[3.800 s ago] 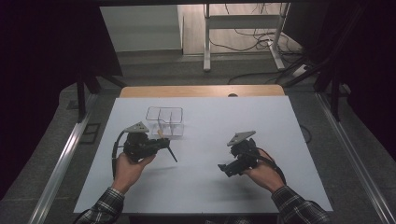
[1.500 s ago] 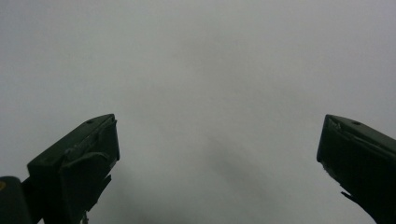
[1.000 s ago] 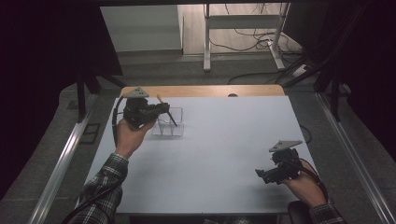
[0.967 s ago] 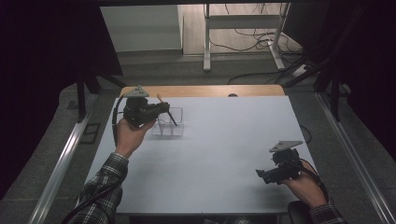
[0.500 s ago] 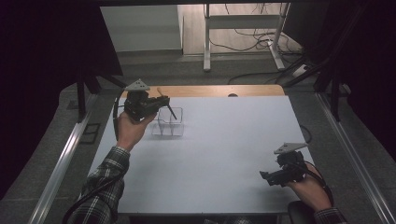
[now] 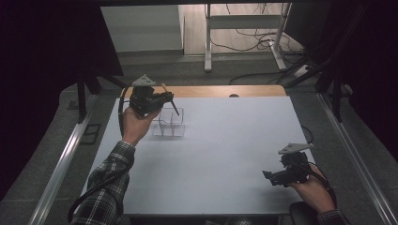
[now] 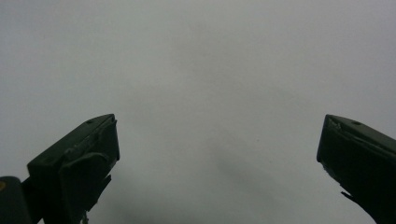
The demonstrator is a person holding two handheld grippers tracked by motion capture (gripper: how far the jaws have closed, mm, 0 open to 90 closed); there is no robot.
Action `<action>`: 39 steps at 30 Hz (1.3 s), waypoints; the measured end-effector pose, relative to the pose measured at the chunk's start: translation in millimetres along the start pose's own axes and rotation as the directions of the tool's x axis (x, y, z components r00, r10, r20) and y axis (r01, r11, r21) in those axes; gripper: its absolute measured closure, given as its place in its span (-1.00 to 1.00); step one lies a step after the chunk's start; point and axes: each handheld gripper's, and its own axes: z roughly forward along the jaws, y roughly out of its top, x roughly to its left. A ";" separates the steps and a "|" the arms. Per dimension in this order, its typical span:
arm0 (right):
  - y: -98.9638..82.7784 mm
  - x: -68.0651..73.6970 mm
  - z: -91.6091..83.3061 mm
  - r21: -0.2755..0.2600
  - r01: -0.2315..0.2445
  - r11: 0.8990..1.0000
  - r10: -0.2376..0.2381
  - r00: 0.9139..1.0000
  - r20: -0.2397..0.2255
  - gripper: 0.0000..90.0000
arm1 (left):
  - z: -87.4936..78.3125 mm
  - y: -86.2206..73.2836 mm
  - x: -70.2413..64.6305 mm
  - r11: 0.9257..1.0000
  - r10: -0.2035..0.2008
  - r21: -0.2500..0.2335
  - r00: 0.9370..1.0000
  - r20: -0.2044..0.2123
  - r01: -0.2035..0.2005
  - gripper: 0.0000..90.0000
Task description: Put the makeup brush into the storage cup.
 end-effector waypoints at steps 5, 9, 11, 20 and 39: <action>-0.6 -1.2 -1.2 -0.006 -0.007 1.000 0.007 1.000 0.001 -1.00 | 3.2 1.9 3.0 1.000 0.001 -0.005 1.000 -0.013 -0.001 0.84; -1.2 -2.1 -1.9 -0.009 -0.013 1.000 0.013 1.000 0.002 -1.00 | 7.6 3.6 4.3 1.000 0.009 -0.001 1.000 -0.019 -0.009 0.84; -1.2 -2.1 -2.0 -0.009 -0.013 1.000 0.013 1.000 0.002 -1.00 | 9.8 4.0 4.4 1.000 0.021 0.010 0.999 -0.026 -0.020 0.84; -1.4 -2.1 -1.5 -0.005 -0.012 1.000 0.012 1.000 0.001 -1.00 | 19.7 0.3 8.1 0.999 0.014 0.037 0.999 -0.039 -0.013 0.84; -1.2 -1.0 0.3 0.011 0.006 1.000 -0.006 1.000 -0.004 -1.00 | 42.7 -20.8 10.0 0.996 0.001 0.085 0.999 -0.035 0.001 0.84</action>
